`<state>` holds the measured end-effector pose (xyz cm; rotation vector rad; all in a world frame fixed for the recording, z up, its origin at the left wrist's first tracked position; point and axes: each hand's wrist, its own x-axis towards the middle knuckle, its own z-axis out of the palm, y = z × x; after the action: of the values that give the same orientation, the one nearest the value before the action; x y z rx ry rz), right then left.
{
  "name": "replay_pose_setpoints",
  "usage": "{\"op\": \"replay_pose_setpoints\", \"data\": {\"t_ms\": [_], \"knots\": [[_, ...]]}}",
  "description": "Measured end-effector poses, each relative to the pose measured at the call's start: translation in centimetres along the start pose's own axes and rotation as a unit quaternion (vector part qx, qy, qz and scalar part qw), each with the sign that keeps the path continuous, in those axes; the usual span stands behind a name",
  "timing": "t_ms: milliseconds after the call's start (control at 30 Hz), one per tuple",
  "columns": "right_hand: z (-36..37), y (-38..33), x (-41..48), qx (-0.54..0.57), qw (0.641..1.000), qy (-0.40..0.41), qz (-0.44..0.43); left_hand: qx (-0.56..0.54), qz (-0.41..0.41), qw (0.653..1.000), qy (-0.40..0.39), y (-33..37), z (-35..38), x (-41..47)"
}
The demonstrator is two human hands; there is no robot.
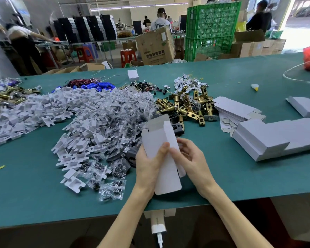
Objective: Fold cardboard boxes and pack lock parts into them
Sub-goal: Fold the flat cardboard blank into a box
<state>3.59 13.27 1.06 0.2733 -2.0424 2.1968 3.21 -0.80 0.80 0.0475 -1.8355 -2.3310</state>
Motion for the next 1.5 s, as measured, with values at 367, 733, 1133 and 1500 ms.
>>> {"op": "replay_pose_setpoints", "data": {"t_ms": [367,733,1133,1500], "knots": [[-0.3,0.7,0.1,0.027,0.999,0.022,0.012,0.007,-0.026,1.000,0.008,0.0,0.0,0.0],[-0.6,0.6,0.0,0.011,0.999,0.051,-0.004,0.006,-0.002,1.000,0.006,-0.3,-0.3,0.1],[-0.7,0.4,-0.1,0.041,0.997,0.046,0.036,-0.023,-0.044,0.999,-0.021,0.0,-0.6,0.1],[-0.3,-0.2,-0.2,0.008,0.997,0.063,0.035,-0.012,-0.037,0.999,-0.009,-0.3,-0.7,0.3]]}}
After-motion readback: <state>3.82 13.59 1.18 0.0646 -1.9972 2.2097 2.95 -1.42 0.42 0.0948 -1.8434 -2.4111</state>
